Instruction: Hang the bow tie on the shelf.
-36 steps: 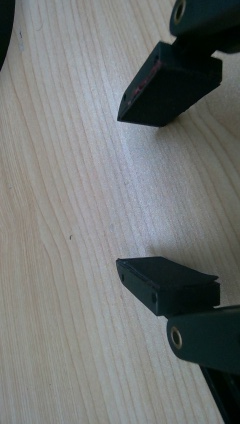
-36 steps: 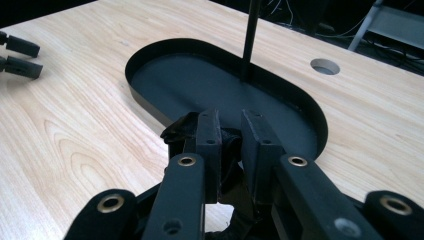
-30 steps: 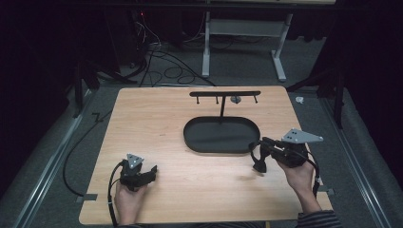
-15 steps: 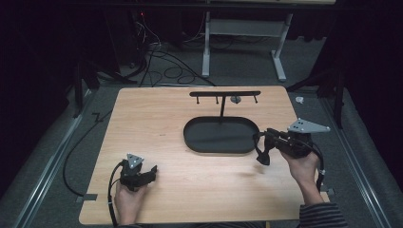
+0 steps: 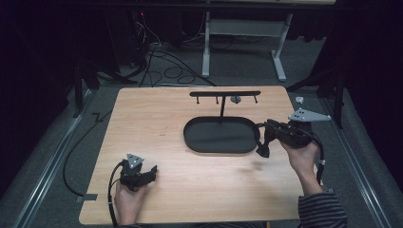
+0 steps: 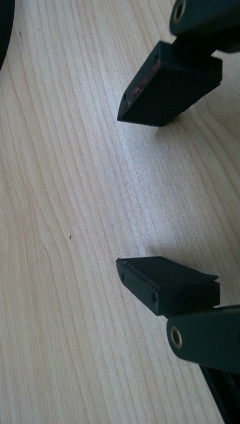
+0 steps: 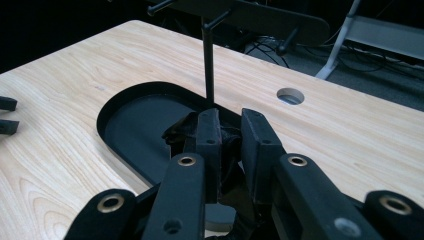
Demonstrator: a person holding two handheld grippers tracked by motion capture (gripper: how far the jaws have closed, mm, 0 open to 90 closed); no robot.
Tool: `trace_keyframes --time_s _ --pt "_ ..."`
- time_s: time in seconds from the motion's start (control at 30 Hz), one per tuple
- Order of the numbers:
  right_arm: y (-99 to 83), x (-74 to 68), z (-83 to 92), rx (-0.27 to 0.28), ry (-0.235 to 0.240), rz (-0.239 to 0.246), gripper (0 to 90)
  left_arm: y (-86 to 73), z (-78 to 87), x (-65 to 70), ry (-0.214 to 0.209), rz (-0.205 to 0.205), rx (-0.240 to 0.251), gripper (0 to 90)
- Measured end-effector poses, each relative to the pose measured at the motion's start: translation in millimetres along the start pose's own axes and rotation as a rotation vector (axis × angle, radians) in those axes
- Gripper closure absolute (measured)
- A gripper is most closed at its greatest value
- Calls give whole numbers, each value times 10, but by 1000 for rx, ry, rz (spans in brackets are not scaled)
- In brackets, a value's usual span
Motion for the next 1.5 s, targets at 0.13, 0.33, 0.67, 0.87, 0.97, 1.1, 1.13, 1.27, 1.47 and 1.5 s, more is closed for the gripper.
trace_keyframes --time_s 0.13,0.33,0.67,0.87,0.97,1.1,1.13,1.27,1.47,1.5 --pt "53 22 -10 2 -1 1 810 0 0 0 0 0 0 285" --pt "117 83 -50 1 -2 -9 810 1 -1 0 0 1 2 285" --pt "253 209 -147 -3 -21 -25 810 3 -4 0 1 1 2 285" --pt "308 293 -187 6 -26 -28 810 3 -4 0 0 2 2 285" --pt "348 318 -202 8 -32 -34 810 4 -4 -3 -3 7 3 289" --pt "405 344 -233 5 -39 -24 810 4 -4 -2 -2 6 3 289" --pt "405 344 -233 5 -39 -24 810 4 -4 -2 -2 6 3 289" --pt "457 359 -263 14 -40 -26 810 4 -4 -2 -2 6 3 289" --pt "523 410 -322 2 -55 -27 810 4 -4 -2 -2 6 3 289" --pt "537 418 -333 5 -56 -31 809 4 -4 -2 -2 6 3 289"
Point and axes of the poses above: each handheld gripper's, and its own axes: z roughly backward along the jaws, y roughly out of its top, x roughly to its right, the point moved 8 cm from there along -z, roughly forward along the jaws, and after that the axes turned 12 degrees about y, right-handed, at the moved point
